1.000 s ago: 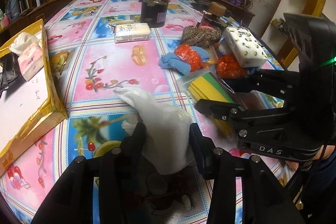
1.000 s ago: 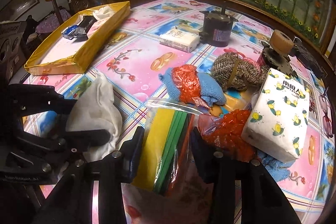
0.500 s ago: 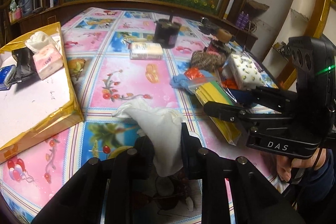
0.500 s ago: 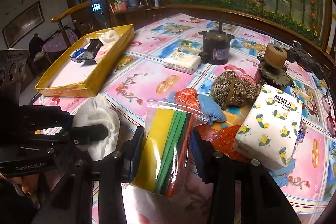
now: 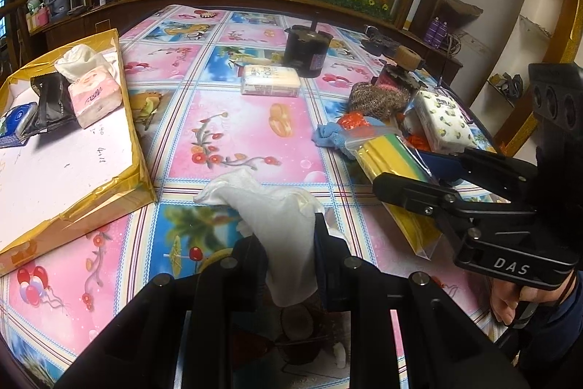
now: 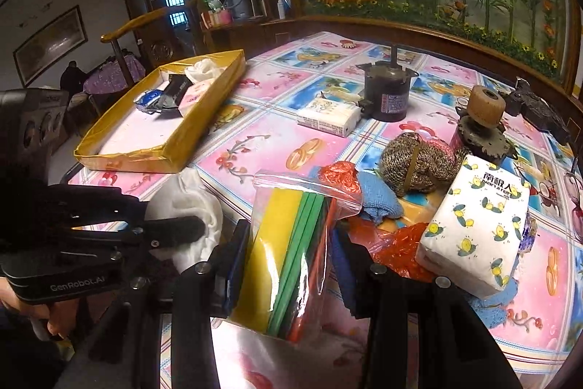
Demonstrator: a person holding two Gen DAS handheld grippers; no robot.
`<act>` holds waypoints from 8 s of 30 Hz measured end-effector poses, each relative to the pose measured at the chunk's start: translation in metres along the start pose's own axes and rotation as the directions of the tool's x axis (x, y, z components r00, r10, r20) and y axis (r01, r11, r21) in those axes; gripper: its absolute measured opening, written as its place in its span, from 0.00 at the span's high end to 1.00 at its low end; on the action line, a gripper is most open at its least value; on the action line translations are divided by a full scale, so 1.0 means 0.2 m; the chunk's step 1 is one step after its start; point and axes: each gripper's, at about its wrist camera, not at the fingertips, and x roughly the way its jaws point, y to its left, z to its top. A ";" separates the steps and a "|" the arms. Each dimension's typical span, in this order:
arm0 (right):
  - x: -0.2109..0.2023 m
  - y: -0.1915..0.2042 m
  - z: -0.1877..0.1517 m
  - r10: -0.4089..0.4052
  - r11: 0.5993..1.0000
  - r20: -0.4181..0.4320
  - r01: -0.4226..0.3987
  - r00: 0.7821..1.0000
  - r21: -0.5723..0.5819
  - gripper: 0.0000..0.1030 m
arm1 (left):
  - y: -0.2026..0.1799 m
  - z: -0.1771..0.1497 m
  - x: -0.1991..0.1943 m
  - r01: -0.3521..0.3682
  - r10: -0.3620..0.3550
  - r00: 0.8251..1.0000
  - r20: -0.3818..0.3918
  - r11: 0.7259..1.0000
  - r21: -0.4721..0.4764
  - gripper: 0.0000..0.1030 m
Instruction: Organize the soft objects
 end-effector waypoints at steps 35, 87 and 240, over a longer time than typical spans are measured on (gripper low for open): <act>-0.03 0.02 -0.03 0.044 0.997 0.016 -0.045 0.999 0.059 0.55 | -0.07 -0.02 -0.06 -0.121 0.116 0.990 0.082 0.990 0.068 0.79; 0.53 0.82 0.64 0.204 0.979 -0.047 -0.204 0.978 0.000 0.54 | 1.00 0.10 -0.45 -0.238 0.304 0.938 0.167 0.914 -0.328 0.79; -0.16 -0.18 0.08 -0.391 0.906 0.226 0.330 0.892 0.264 0.43 | 0.00 0.49 0.10 0.045 -0.056 0.967 0.249 0.998 0.050 0.63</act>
